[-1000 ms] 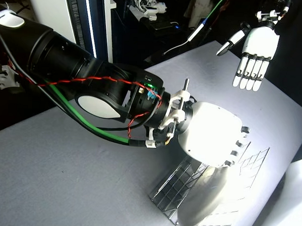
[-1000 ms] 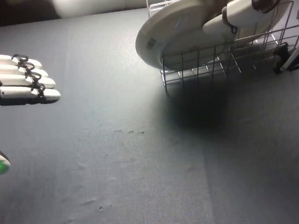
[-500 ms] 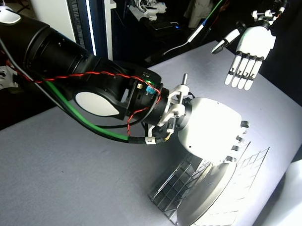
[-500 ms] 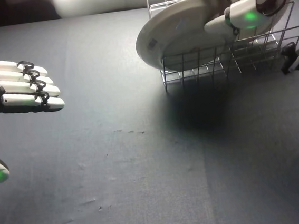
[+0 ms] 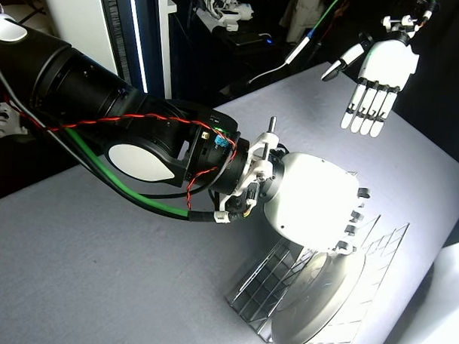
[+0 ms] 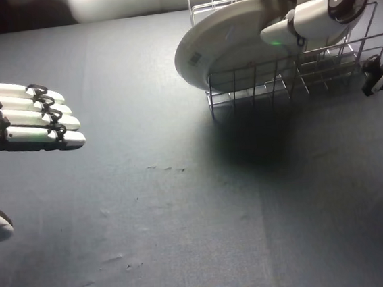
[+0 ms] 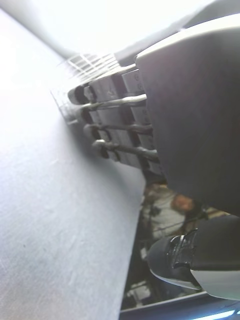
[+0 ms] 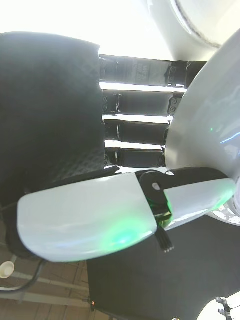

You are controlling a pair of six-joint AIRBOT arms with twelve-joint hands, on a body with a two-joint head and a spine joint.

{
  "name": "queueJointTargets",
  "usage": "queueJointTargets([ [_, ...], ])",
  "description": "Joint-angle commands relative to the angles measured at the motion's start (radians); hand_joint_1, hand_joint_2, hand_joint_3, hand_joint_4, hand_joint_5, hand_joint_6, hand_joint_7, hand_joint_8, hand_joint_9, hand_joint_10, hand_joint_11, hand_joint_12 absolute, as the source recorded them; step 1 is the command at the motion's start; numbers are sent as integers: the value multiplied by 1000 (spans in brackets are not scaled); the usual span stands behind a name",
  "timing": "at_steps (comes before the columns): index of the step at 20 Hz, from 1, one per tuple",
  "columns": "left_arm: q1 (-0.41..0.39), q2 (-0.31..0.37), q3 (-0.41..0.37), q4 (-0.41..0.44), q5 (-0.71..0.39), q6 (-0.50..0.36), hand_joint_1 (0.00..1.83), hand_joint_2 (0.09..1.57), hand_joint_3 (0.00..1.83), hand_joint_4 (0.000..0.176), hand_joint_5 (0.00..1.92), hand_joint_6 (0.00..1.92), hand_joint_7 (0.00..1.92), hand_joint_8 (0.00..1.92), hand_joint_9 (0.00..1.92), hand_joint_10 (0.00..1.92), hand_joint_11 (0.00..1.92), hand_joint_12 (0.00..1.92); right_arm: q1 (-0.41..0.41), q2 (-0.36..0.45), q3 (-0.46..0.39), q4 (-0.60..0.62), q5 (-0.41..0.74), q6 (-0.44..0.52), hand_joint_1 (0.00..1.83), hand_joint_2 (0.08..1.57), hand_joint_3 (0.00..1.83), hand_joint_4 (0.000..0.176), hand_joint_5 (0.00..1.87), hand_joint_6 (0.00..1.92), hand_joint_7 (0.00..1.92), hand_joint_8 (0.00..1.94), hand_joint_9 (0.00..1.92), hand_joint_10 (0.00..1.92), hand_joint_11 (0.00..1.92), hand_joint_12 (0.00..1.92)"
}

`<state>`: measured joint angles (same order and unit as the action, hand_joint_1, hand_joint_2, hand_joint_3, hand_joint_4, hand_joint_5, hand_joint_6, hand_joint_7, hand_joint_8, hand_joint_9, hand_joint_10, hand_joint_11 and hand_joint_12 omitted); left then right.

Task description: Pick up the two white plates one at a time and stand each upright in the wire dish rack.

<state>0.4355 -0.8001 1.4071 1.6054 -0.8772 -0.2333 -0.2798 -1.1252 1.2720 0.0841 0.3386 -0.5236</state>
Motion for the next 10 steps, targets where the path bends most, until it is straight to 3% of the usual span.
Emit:
queueJointTargets([
  [1, -7, 9, 0, -62, -15, -1, 0, 1034, 1, 0, 0, 0, 0, 0, 0, 0, 0, 0, 14, 10, 2, 6, 150, 8, 1152, 1160, 0, 0, 870, 1133, 999, 11, 917, 226, 587, 1266],
  [2, -6, 9, -1, -62, -15, -1, 0, 1030, 0, 0, 0, 0, 0, 0, 0, 0, 0, 0, 20, 10, 2, 6, 158, 5, 1292, 1081, 0, 0, 756, 653, 992, 6, 922, 209, 592, 1248],
  [3, -6, 8, -4, -62, -14, 2, 0, 1027, 0, 0, 0, 0, 0, 0, 0, 0, 0, 0, 26, 9, 2, 6, 164, 5, 1343, 1027, 0, 0, 772, 260, 946, 1, 904, 157, 505, 1312],
  [10, -6, 8, -11, -62, -14, 4, 0, 1031, 0, 0, 0, 0, 0, 0, 0, 0, 0, 0, 37, 10, 1, -48, 210, 0, 1327, 1016, 0, 0, 818, 77, 913, 4, 881, 103, 413, 1327],
])
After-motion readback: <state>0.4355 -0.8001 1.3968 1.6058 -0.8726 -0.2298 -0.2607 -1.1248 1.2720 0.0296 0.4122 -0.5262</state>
